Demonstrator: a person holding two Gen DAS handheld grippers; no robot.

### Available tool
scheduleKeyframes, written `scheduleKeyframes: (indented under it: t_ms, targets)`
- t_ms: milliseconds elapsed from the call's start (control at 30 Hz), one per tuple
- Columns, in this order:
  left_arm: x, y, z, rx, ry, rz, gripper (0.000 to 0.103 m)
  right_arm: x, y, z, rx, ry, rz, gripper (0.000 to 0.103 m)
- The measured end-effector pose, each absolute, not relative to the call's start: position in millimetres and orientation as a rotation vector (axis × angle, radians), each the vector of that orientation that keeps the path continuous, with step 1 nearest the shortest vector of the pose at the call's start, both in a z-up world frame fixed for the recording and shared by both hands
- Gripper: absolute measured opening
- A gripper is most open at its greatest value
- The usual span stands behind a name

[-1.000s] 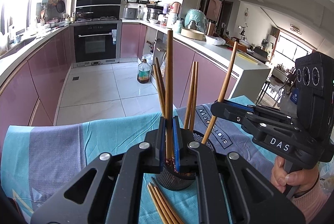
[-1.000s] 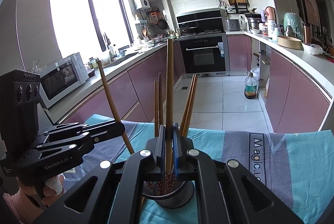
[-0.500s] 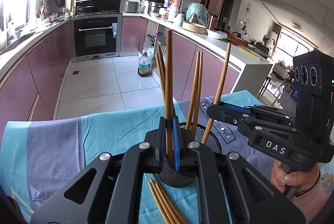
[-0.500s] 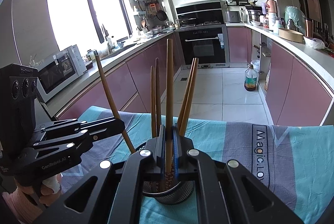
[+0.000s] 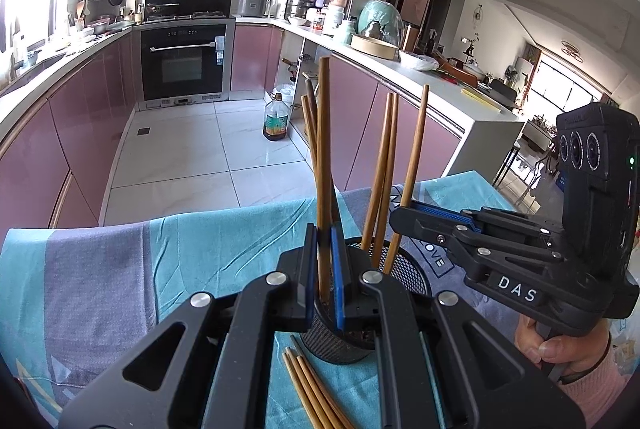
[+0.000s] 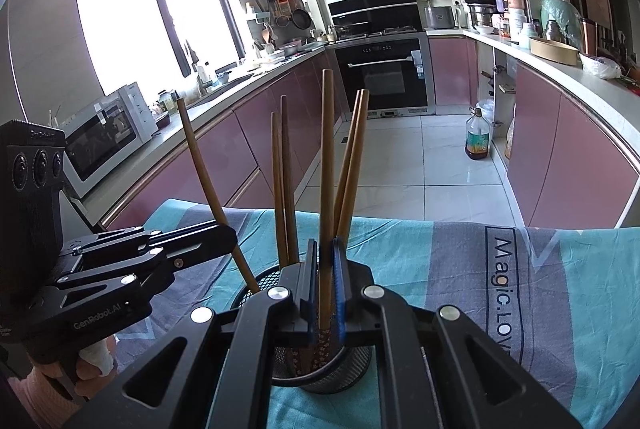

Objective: Organize utensils
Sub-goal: 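Open the left tool to release the chopstick inside the cup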

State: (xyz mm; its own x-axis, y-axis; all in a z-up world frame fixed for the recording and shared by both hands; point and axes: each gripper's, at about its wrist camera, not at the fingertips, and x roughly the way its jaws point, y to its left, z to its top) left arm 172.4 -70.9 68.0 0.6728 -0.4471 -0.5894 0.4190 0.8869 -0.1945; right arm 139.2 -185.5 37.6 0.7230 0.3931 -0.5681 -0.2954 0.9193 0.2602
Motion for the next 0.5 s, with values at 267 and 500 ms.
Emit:
scheduleKeyframes:
  t_ms: [267,500]
  targets:
    - [180.9,-67.9,52.3,-0.066,0.709,-0.481,0.012,139.3,-191.5,32.6,0.182,0.657,0.362,0.029]
    - [177.1,-60.4,43.0,-0.078,0.705,-0.469,0.024,131.5,-192.5,30.7,0.183,0.644,0.370,0.043]
